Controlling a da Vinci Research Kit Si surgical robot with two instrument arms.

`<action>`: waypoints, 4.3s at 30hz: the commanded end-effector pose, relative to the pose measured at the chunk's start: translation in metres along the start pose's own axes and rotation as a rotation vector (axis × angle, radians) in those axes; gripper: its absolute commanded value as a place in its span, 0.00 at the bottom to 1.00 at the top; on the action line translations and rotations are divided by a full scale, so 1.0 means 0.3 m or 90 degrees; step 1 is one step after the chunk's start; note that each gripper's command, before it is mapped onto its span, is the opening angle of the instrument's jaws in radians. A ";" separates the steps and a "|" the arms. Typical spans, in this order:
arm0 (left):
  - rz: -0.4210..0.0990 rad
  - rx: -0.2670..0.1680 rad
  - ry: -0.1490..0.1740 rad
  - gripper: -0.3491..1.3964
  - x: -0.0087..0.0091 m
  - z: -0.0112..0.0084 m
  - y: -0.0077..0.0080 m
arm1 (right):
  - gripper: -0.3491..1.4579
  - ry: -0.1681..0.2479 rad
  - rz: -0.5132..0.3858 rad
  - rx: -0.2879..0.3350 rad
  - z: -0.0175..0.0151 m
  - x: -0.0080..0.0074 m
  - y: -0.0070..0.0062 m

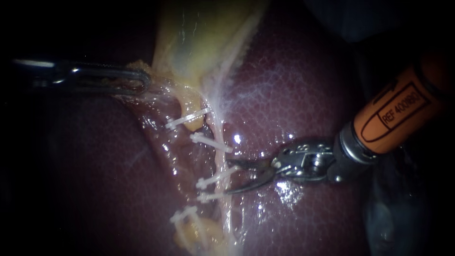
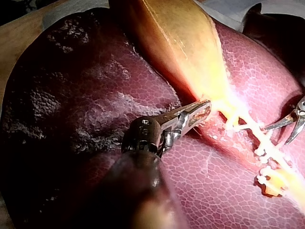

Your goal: Go to the cutting position right tube

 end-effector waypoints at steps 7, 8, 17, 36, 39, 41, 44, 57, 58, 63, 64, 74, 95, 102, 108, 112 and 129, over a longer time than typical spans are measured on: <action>0.000 0.000 0.000 0.00 -0.0001 -0.0003 -0.0001 | 0.67 -0.009 0.027 0.011 0.002 -0.0010 0.0054; 0.000 0.000 0.000 0.00 -0.0001 -0.0003 -0.0001 | 0.67 -0.010 0.029 0.012 0.003 -0.0014 0.0061; 0.000 0.000 0.000 0.00 -0.0001 -0.0002 -0.0001 | 0.68 0.054 0.049 0.115 0.009 0.0008 0.0105; 0.000 0.000 0.000 0.00 -0.0002 0.0002 -0.0001 | 0.73 0.155 0.111 0.290 0.018 0.0114 0.0127; 0.000 0.000 0.000 0.00 -0.0002 0.0002 -0.0001 | 0.73 0.158 0.119 0.294 0.019 0.0121 0.0124; 0.000 0.000 0.000 0.00 -0.0003 0.0003 -0.0002 | 0.73 0.166 0.131 0.301 0.019 0.0127 0.0121; 0.000 0.000 0.000 0.00 -0.0003 0.0004 -0.0001 | 0.72 0.169 0.148 0.316 0.020 0.0134 0.0111; 0.000 0.000 0.000 0.00 -0.0004 0.0009 0.0000 | 0.65 0.157 0.220 0.347 0.025 0.0153 0.0073; 0.000 0.000 0.000 0.00 -0.0004 0.0009 0.0000 | 0.64 0.159 0.219 0.350 0.026 0.0154 0.0072; 0.000 0.000 0.000 0.00 -0.0004 0.0010 0.0001 | 0.64 0.225 0.122 0.344 0.028 0.0159 0.0072; 0.000 0.000 0.000 0.00 -0.0004 0.0010 0.0001 | 0.64 0.236 0.097 0.340 0.029 0.0159 0.0071; 0.000 0.000 0.000 0.00 -0.0003 0.0009 0.0004 | 0.69 0.294 -0.060 0.296 0.030 0.0177 0.0055; 0.001 0.001 0.000 0.00 0.0000 0.0003 0.0009 | 0.78 0.252 0.164 0.366 0.021 0.0184 0.0043; 0.001 0.001 0.000 0.00 0.0000 0.0001 0.0010 | 0.72 0.187 0.290 0.377 0.012 0.0144 0.0128; 0.001 0.002 0.000 0.00 0.0001 0.0003 0.0012 | 0.69 0.171 0.322 0.387 0.010 0.0156 0.0135; 0.001 0.001 0.000 0.00 0.0003 0.0005 0.0014 | 0.68 0.169 0.320 0.385 0.013 0.0158 0.0119; 0.001 0.001 0.000 0.00 0.0004 0.0007 0.0016 | 0.77 0.306 -0.022 0.271 0.025 0.0203 0.0007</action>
